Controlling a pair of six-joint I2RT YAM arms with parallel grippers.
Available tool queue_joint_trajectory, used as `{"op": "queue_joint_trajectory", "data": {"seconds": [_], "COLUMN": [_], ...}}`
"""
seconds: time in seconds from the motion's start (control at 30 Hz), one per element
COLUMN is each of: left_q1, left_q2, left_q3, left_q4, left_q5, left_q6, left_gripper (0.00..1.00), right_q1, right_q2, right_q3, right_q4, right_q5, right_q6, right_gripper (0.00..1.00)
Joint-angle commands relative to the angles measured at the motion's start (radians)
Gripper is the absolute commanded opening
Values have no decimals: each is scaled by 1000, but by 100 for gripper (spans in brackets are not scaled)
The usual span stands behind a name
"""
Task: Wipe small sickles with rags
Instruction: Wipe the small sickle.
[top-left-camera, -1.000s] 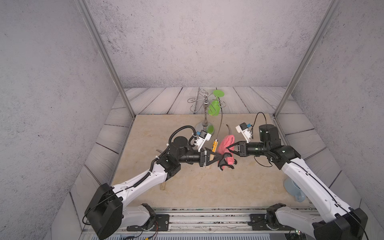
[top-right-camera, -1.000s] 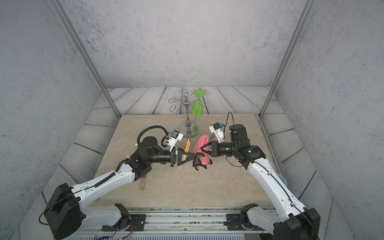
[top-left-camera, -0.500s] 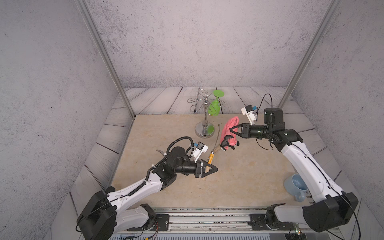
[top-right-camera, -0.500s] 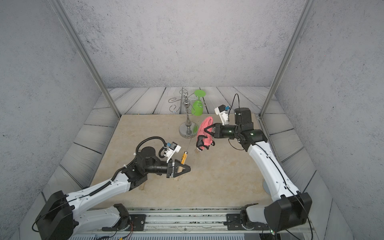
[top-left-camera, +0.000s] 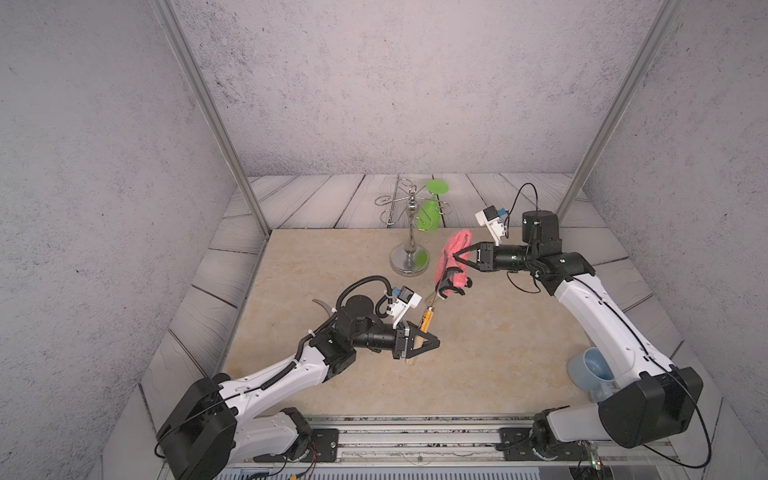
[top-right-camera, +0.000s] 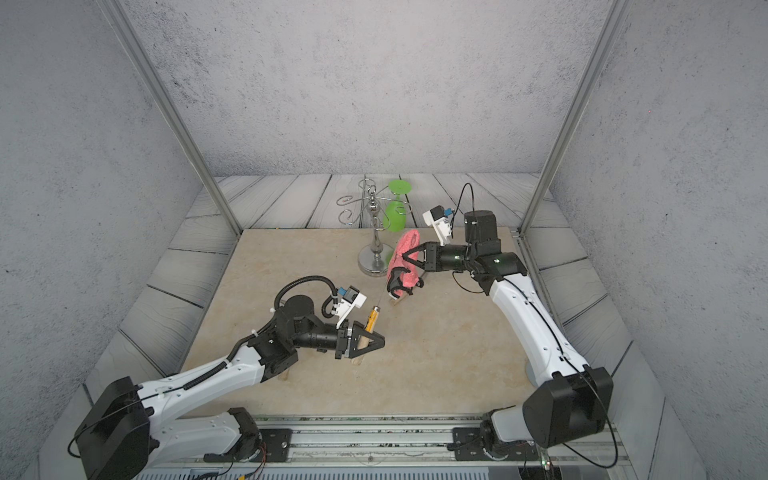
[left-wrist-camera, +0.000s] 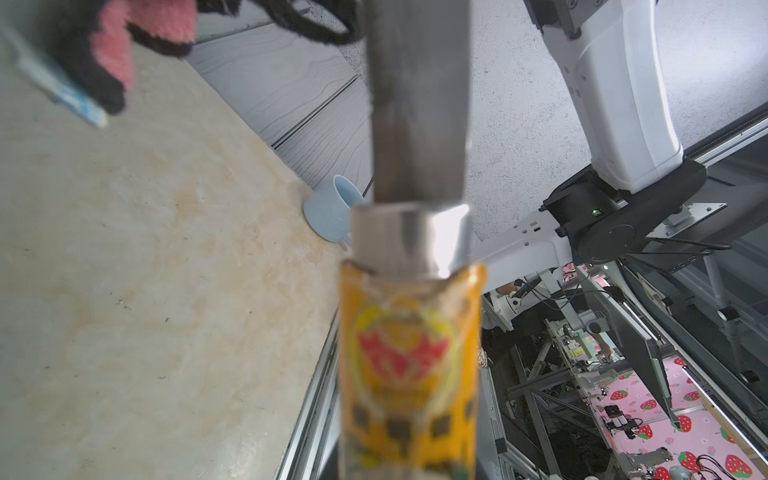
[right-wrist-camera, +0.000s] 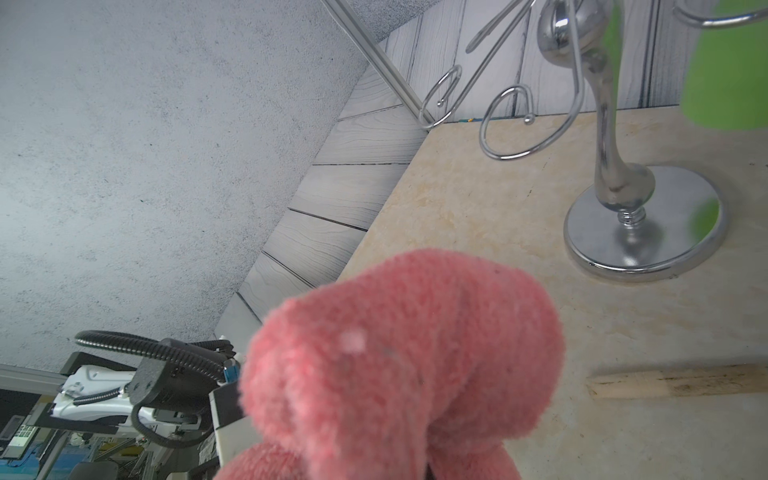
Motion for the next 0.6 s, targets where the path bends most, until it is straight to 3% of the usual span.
{"op": "queue_joint_trajectory", "data": {"seconds": [0.0,0.57], "left_q1": [-19,-26], "left_q2": [4,105], "left_q3": [20,109], "left_q4": [102,67], "left_q5": [51,74], "left_q6": [-8,31], "left_gripper": [0,0], "right_q1": [2,85], "right_q2": [6,-113], "right_q3": [29,12], "right_q4": [23,-110], "right_q5": [-61,-97], "right_q6": [-15,-162], "right_gripper": [9,10]}}
